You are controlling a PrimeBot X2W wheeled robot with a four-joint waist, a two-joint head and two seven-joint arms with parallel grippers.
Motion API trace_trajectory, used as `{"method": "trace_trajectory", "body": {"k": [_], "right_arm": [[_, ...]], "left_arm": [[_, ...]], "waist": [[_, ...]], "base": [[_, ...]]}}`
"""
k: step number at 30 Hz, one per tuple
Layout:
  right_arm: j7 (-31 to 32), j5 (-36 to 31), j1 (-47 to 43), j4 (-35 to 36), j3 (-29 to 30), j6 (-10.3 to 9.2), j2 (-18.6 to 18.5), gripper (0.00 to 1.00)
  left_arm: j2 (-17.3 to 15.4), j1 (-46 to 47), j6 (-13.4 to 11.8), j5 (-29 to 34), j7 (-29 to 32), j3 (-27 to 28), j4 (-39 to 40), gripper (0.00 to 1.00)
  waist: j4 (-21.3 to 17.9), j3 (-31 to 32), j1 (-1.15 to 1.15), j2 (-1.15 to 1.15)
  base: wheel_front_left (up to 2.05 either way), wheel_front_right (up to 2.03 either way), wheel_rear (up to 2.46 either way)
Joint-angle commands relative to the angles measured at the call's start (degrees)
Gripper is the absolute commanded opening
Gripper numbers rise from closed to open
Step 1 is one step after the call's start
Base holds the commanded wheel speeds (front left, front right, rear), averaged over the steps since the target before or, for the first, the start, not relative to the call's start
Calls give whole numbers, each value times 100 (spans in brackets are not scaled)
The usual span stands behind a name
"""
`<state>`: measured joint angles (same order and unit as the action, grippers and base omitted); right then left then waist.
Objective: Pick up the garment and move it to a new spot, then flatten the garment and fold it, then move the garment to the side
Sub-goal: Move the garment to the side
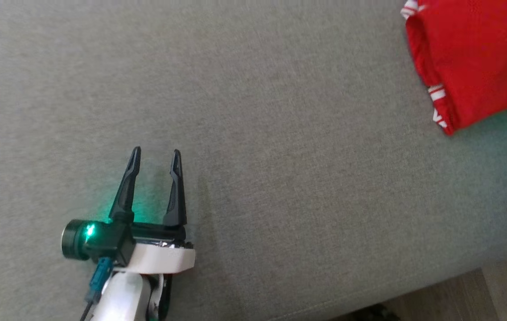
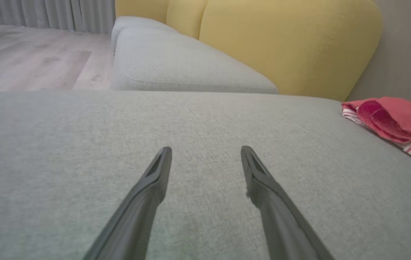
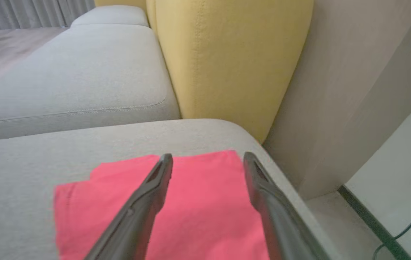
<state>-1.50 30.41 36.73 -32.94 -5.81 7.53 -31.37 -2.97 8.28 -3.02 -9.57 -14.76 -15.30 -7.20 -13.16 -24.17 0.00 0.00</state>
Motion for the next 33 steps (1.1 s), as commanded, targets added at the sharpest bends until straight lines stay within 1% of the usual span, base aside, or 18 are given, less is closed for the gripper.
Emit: {"method": "trace_trajectory", "body": {"k": [1,3,5,9,10,14,16,19,21,25,28,33], "right_arm": [[-75,-83,-379,228,-99,-4,29,100],[-201,-160,-665,354,-177,-4,301,100],[-346,-252,-959,457,-319,-4,592,100],[-819,-421,-1537,487,-699,-4,1177,100],[-819,-421,-1537,487,-699,-4,1177,100],[-1256,-451,-2012,445,-1006,-4,1721,100],[-1331,-565,-2251,519,-1175,-4,1884,100],[-1346,-929,-2660,1119,-1004,-4,2107,100],[-1347,-1225,-3049,1526,-782,-4,2283,100],[-1348,-1842,-3667,2227,-405,-4,2522,100],[-1349,-2107,-4000,2524,-191,-4,2659,100],[-1349,-2370,-4300,2702,-71,-4,2750,100]], "left_arm": [[9,-9,-25,-56,-24,122,153,100],[9,-74,-44,-168,-24,90,160,100],[9,-159,-6,-384,-24,43,147,100],[9,-324,-13,-550,-24,33,150,100],[9,-324,-13,-550,-24,33,150,100],[9,-560,-60,-650,-24,89,159,100],[9,-690,-68,-666,-24,103,172,100],[9,-907,-106,-606,-24,162,250,100],[9,-1059,-133,-572,-24,206,338,100],[9,-1307,-189,-465,-24,310,598,100],[9,-1454,-210,-386,-24,364,751,100],[9,-1588,-212,-296,-24,409,835,100]], "waist": [[194,330,0,0],[308,540,0,0],[431,751,0,0],[653,1171,0,0],[653,1171,0,0],[843,1594,0,0],[960,1817,0,0],[1111,2118,0,0],[1206,2283,0,0],[1357,2432,0,0],[1434,2499,0,0],[1492,2564,0,0]], "base": [[0,0,0],[0,0,0],[0,0,0],[0,0,0],[0,0,0],[0,0,0],[0,0,0],[0,0,0],[0,0,0],[0,0,0],[0,0,0],[0,0,0]]}}
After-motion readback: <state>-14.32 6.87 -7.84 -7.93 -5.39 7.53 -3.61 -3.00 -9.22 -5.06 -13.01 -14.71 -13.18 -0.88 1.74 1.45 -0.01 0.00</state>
